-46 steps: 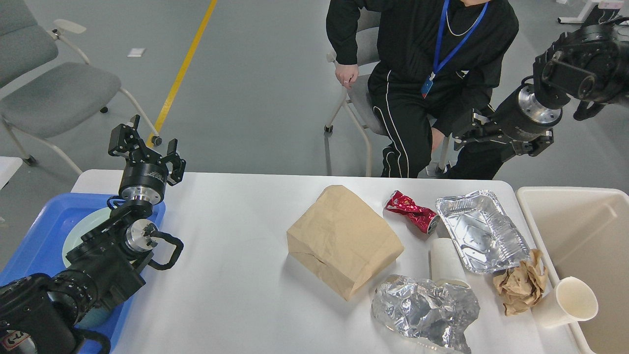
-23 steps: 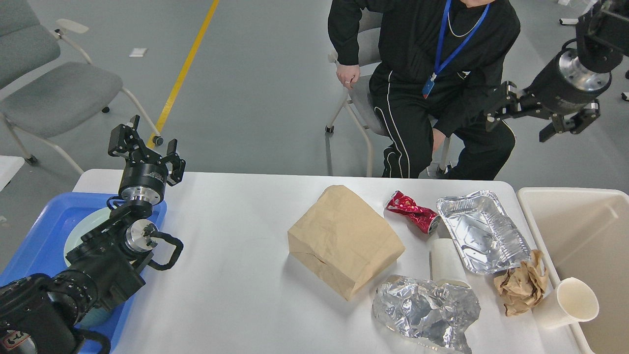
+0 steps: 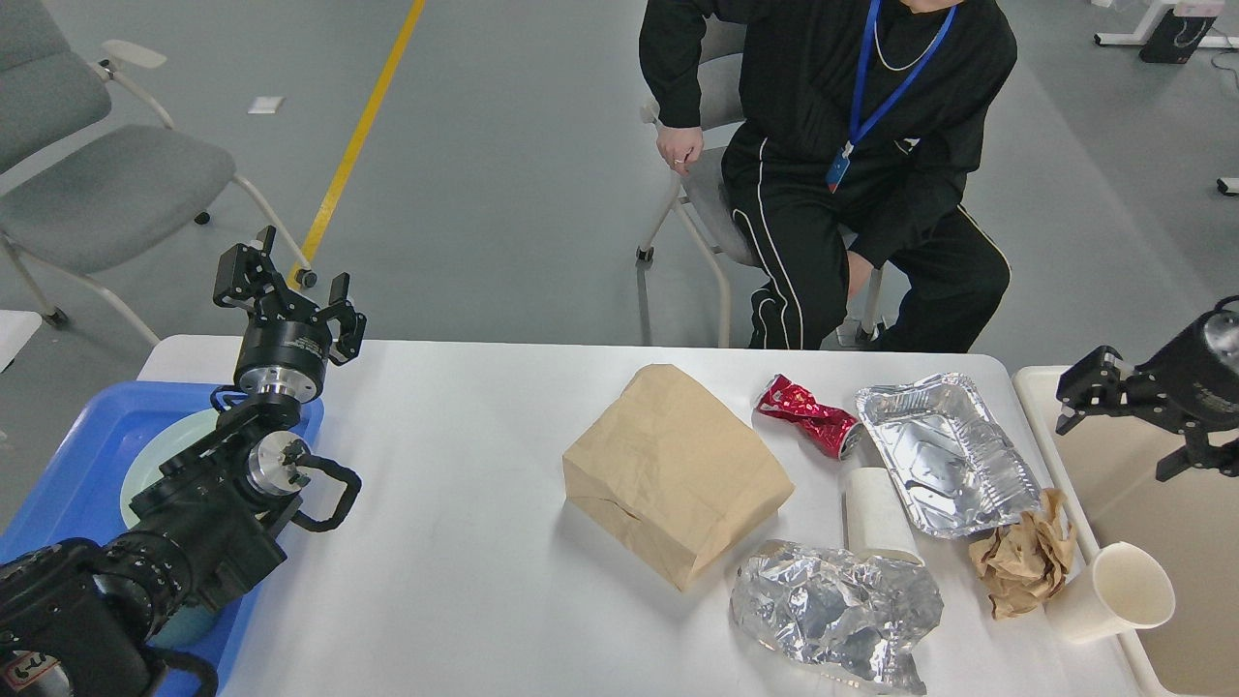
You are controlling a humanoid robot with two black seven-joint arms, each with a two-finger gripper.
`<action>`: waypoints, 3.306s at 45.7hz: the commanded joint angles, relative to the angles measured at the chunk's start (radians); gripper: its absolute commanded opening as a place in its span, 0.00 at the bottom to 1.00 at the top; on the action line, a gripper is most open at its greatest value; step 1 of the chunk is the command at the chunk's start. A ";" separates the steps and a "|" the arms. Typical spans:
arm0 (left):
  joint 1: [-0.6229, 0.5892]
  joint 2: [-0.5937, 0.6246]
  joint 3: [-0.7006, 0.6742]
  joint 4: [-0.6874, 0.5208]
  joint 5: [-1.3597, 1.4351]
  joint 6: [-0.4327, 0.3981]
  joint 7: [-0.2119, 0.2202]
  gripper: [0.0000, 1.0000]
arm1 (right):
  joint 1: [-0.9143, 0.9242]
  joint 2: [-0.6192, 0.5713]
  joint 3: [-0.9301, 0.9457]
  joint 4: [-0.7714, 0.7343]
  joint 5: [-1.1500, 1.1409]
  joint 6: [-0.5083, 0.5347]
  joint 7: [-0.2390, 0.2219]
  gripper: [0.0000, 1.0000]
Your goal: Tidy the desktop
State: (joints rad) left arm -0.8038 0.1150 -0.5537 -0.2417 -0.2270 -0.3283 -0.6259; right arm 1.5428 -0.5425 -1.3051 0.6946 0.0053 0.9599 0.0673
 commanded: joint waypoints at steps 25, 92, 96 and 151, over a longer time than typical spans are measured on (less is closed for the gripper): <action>0.000 0.000 0.000 -0.001 0.000 0.000 0.000 0.96 | -0.161 -0.008 0.055 0.010 -0.002 0.000 -0.001 0.71; 0.000 0.000 0.000 -0.001 0.000 0.000 0.000 0.96 | -0.139 -0.132 0.078 0.016 -0.071 -0.110 -0.003 0.00; 0.000 0.000 0.000 0.001 0.000 0.000 0.000 0.96 | -0.049 -0.155 0.073 0.016 -0.103 -0.104 -0.003 0.00; 0.000 0.000 0.000 0.001 0.000 0.000 0.000 0.96 | -0.228 -0.235 0.251 -0.069 0.015 -0.765 -0.001 0.00</action>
State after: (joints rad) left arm -0.8037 0.1151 -0.5538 -0.2417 -0.2270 -0.3283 -0.6259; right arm 1.4705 -0.7785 -1.1236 0.6312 0.0210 0.2588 0.0658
